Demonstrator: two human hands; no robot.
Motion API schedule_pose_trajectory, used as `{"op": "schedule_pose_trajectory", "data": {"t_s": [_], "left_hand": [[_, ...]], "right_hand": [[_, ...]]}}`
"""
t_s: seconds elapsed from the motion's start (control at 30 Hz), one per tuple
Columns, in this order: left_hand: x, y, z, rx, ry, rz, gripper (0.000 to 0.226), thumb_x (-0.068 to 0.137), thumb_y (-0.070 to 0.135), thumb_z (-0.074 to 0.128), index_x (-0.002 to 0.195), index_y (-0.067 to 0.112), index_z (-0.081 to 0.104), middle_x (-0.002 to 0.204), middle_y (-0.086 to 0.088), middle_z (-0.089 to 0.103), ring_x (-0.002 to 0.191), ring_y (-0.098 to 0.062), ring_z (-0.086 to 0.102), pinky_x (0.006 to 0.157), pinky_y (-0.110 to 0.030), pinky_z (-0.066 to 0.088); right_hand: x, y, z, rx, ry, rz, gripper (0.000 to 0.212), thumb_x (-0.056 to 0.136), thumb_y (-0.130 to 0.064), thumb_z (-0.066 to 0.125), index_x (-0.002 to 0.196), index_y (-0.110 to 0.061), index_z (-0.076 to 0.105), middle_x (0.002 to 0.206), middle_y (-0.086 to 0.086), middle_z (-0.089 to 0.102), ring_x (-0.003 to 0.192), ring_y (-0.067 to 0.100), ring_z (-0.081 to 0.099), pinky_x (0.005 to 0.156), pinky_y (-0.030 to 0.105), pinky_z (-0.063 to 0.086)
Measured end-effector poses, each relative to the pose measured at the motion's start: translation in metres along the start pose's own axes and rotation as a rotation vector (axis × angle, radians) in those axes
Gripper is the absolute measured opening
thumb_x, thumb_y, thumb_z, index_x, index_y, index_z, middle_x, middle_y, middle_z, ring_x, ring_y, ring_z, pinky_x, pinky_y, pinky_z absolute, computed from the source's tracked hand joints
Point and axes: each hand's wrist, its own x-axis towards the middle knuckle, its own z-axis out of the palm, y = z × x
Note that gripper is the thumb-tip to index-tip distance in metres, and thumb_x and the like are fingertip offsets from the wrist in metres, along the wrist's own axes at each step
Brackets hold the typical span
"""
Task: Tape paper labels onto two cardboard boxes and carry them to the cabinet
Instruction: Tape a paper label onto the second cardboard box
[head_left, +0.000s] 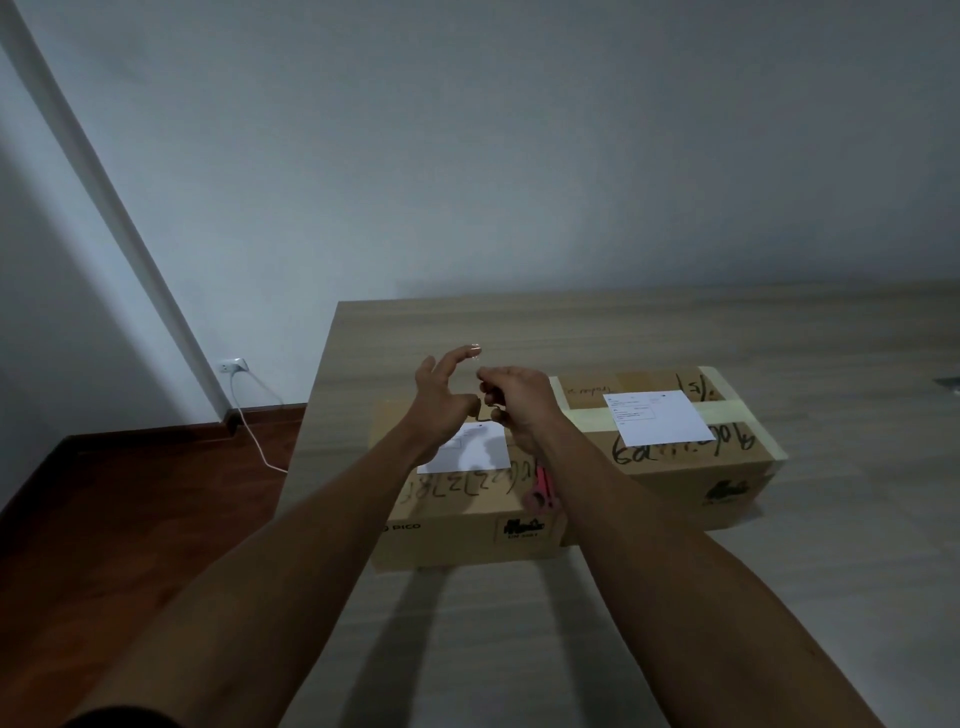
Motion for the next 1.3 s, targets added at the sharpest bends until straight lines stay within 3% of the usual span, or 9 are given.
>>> {"op": "schedule_pose_trajectory", "data": {"t_s": [0.07, 0.13, 0.27, 0.43, 0.63, 0.93, 1.03, 1.13, 1.3], "left_hand": [[-0.002, -0.005, -0.001, 0.08, 0.008, 0.003, 0.081, 0.08, -0.01, 0.058, 0.137, 0.048, 0.05, 0.168, -0.008, -0.005, 0.153, -0.035, 0.019, 0.082, -0.021, 0.049], [-0.007, -0.009, -0.001, 0.259, 0.063, 0.024, 0.08, 0.082, -0.004, 0.058, 0.139, 0.052, 0.046, 0.168, -0.005, -0.011, 0.151, -0.035, 0.026, 0.094, -0.042, 0.053], [-0.011, -0.019, 0.005, 0.653, 0.191, 0.016, 0.084, 0.082, 0.014, 0.067, 0.15, 0.05, 0.033, 0.17, -0.006, -0.015, 0.146, -0.029, 0.035, 0.113, -0.053, 0.029], [-0.002, -0.026, 0.004, 0.407, 0.268, -0.137, 0.052, 0.091, 0.04, 0.069, 0.14, 0.027, 0.054, 0.17, -0.002, -0.003, 0.141, -0.03, 0.045, 0.116, -0.05, 0.026], [0.006, -0.025, 0.008, 0.069, 0.229, -0.003, 0.031, 0.082, 0.059, 0.076, 0.097, 0.032, 0.076, 0.169, 0.005, 0.01, 0.148, -0.014, 0.03, 0.12, -0.057, 0.026], [0.018, -0.031, 0.022, 0.119, 0.247, -0.005, 0.014, 0.089, 0.038, 0.078, 0.079, 0.031, 0.072, 0.164, -0.008, 0.027, 0.153, -0.017, 0.022, 0.12, -0.054, 0.026], [0.024, -0.037, 0.03, 0.118, 0.244, -0.057, 0.014, 0.091, 0.035, 0.076, 0.087, 0.022, 0.077, 0.151, -0.011, 0.04, 0.144, -0.023, 0.037, 0.116, -0.051, 0.034], [0.033, -0.046, 0.036, 0.127, 0.273, -0.081, 0.018, 0.09, 0.029, 0.077, 0.092, 0.011, 0.082, 0.121, -0.012, 0.069, 0.115, -0.027, 0.064, 0.103, -0.051, 0.048], [0.045, -0.061, 0.045, 0.179, 0.299, -0.163, 0.016, 0.088, 0.025, 0.08, 0.091, 0.01, 0.084, 0.091, -0.006, 0.079, 0.093, -0.027, 0.073, 0.093, -0.052, 0.054]], "right_hand": [[0.002, -0.002, -0.003, -0.07, -0.012, -0.02, 0.012, 0.09, -0.017, 0.073, 0.086, -0.005, 0.074, 0.07, 0.004, 0.066, 0.06, 0.014, 0.055, 0.051, 0.027, 0.043], [0.004, -0.006, -0.009, -0.176, -0.02, -0.05, 0.016, 0.088, -0.02, 0.076, 0.088, -0.004, 0.075, 0.071, 0.002, 0.068, 0.059, 0.012, 0.057, 0.051, 0.025, 0.043], [0.011, -0.019, -0.02, -0.41, -0.066, -0.131, 0.012, 0.088, -0.017, 0.076, 0.079, -0.009, 0.075, 0.069, 0.0, 0.069, 0.056, 0.01, 0.055, 0.046, 0.018, 0.044], [0.02, -0.03, -0.034, -0.62, -0.14, -0.183, 0.016, 0.09, -0.011, 0.074, 0.077, -0.002, 0.072, 0.078, 0.007, 0.071, 0.067, 0.02, 0.055, 0.06, 0.029, 0.048], [0.03, -0.032, -0.043, -0.74, -0.223, -0.247, 0.027, 0.089, -0.012, 0.074, 0.084, 0.014, 0.067, 0.072, 0.012, 0.062, 0.063, 0.018, 0.052, 0.047, 0.013, 0.045], [0.05, -0.025, -0.05, -0.793, -0.279, -0.21, 0.017, 0.084, -0.008, 0.076, 0.069, -0.003, 0.071, 0.066, -0.001, 0.068, 0.051, -0.006, 0.06, 0.05, 0.012, 0.046], [0.06, -0.021, -0.055, -0.837, -0.283, -0.167, 0.02, 0.086, -0.011, 0.076, 0.071, 0.002, 0.071, 0.07, 0.005, 0.07, 0.054, 0.003, 0.062, 0.053, 0.016, 0.047], [0.069, -0.016, -0.056, -0.855, -0.314, -0.086, 0.028, 0.09, -0.013, 0.073, 0.084, 0.014, 0.069, 0.07, 0.016, 0.062, 0.055, 0.017, 0.054, 0.053, 0.022, 0.046], [0.086, -0.009, -0.055, -0.936, -0.339, -0.028, 0.037, 0.088, -0.011, 0.075, 0.059, -0.004, 0.052, 0.052, 0.008, 0.038, 0.042, 0.017, 0.033, 0.054, 0.03, 0.035]]}}
